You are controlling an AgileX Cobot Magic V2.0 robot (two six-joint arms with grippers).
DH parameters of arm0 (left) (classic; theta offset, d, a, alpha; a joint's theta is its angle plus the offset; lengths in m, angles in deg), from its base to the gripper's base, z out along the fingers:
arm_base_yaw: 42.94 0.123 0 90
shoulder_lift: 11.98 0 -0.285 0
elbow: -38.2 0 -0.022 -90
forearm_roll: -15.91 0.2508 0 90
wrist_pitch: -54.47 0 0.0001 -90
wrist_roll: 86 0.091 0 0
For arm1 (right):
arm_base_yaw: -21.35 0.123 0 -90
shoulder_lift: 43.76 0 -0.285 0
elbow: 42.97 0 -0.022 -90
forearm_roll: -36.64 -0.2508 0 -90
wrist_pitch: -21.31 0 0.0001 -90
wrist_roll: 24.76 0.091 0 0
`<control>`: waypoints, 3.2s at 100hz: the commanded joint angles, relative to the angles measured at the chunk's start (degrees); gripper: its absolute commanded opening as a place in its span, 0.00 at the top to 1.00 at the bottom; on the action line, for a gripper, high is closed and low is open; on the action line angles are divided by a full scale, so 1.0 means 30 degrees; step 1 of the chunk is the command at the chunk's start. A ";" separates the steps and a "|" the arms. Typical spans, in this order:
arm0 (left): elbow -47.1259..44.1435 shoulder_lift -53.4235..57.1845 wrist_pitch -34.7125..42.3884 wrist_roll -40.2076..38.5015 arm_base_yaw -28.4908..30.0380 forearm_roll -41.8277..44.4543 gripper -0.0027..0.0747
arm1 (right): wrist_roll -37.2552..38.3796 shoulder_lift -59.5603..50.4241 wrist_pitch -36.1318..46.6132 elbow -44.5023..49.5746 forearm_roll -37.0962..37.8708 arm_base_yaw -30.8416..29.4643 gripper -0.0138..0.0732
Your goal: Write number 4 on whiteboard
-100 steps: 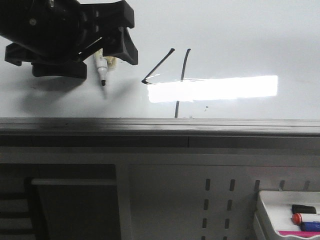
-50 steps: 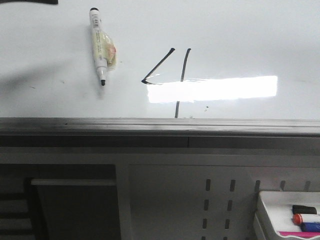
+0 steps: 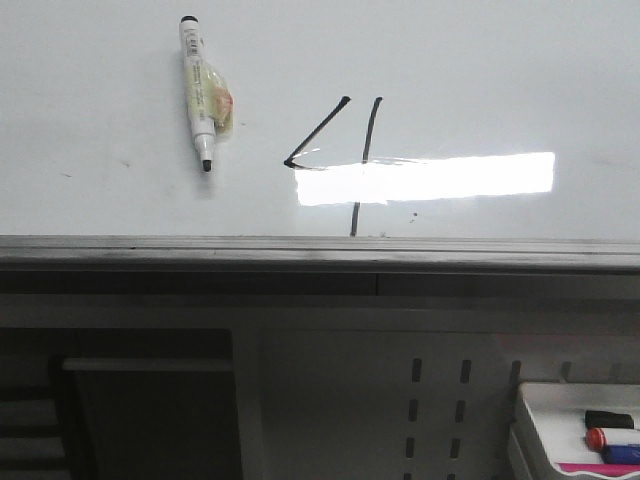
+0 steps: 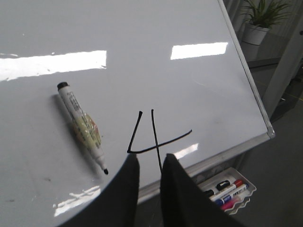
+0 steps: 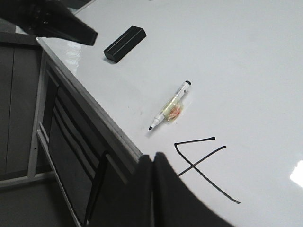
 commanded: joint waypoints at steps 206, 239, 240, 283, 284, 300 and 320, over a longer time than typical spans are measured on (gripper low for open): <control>-0.9009 1.1488 -0.3518 -1.6382 1.1191 2.0316 0.99 | -0.0026 -0.1483 0.0706 0.0227 -0.0652 -0.0152 0.92; -0.9009 1.1488 -0.3518 -1.6382 1.1191 2.0316 0.99 | -0.0026 -0.1483 0.0706 0.0227 -0.0652 -0.0152 0.92; -0.9009 1.1488 -0.3518 -1.6382 1.1191 2.0316 0.99 | -0.0026 -0.1483 0.0706 0.0227 -0.0652 -0.0152 0.92; -0.9009 1.1488 -0.3518 -1.6382 1.1191 2.0316 0.99 | -0.0026 -0.1483 0.0941 0.0591 -0.0652 -0.0152 0.92; -0.9009 1.1488 -0.3518 -1.6382 1.1191 2.0316 0.99 | -0.0026 -0.1483 0.1096 0.0641 -0.0652 -0.0152 0.92; -0.9009 1.1488 -0.3518 -1.6382 1.1191 2.0316 0.99 | 0.3030 -0.1483 0.4781 0.2749 0.1137 -0.0758 0.92; -0.9009 1.1488 -0.3518 -1.6382 1.1191 2.0316 0.99 | 1.8165 -0.1483 0.5157 0.5251 1.1681 -0.5240 0.92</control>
